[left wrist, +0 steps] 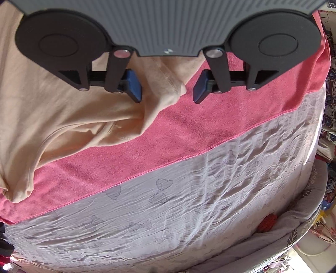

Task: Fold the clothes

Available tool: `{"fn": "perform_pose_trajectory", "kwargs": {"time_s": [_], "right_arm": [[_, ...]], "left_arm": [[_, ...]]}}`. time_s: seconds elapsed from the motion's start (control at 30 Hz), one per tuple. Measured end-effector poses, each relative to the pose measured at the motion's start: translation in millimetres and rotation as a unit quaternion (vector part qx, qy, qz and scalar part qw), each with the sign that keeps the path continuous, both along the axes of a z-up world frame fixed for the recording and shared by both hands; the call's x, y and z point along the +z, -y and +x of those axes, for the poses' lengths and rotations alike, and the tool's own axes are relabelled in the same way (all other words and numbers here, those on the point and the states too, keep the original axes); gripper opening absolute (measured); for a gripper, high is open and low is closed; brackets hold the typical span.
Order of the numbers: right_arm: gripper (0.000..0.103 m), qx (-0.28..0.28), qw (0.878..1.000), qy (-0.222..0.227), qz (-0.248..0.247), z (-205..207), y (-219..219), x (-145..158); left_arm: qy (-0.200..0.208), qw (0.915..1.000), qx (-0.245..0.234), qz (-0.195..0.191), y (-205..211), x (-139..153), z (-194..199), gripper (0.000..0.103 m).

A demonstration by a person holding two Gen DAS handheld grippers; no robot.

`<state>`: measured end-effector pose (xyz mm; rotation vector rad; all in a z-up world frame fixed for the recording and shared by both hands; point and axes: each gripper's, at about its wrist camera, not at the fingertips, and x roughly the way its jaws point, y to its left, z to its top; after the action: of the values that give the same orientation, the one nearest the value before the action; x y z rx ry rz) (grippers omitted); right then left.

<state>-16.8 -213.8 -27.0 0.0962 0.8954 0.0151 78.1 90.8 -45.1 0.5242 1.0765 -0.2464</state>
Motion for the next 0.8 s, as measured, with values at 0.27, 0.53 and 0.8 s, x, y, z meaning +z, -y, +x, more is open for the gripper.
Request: {"fn": "perform_pose_trajectory", "kwargs": {"time_s": [0.27, 0.53, 0.8], "right_arm": [[0.076, -0.006, 1.0, 0.022, 0.01, -39, -26, -3], [0.093, -0.006, 0.997, 0.063, -0.05, -86, -52, -40], [0.103, -0.031, 0.996, 0.074, -0.037, -107, -42, -84]], "left_arm": [[0.011, 0.9978, 0.058, -0.029, -18, 11, -34, 0.062], [0.037, 0.9891, 0.137, -0.042, -52, -17, -94, 0.084], [0.201, 0.9611, 0.169, -0.084, -68, -42, -155, 0.103]]}}
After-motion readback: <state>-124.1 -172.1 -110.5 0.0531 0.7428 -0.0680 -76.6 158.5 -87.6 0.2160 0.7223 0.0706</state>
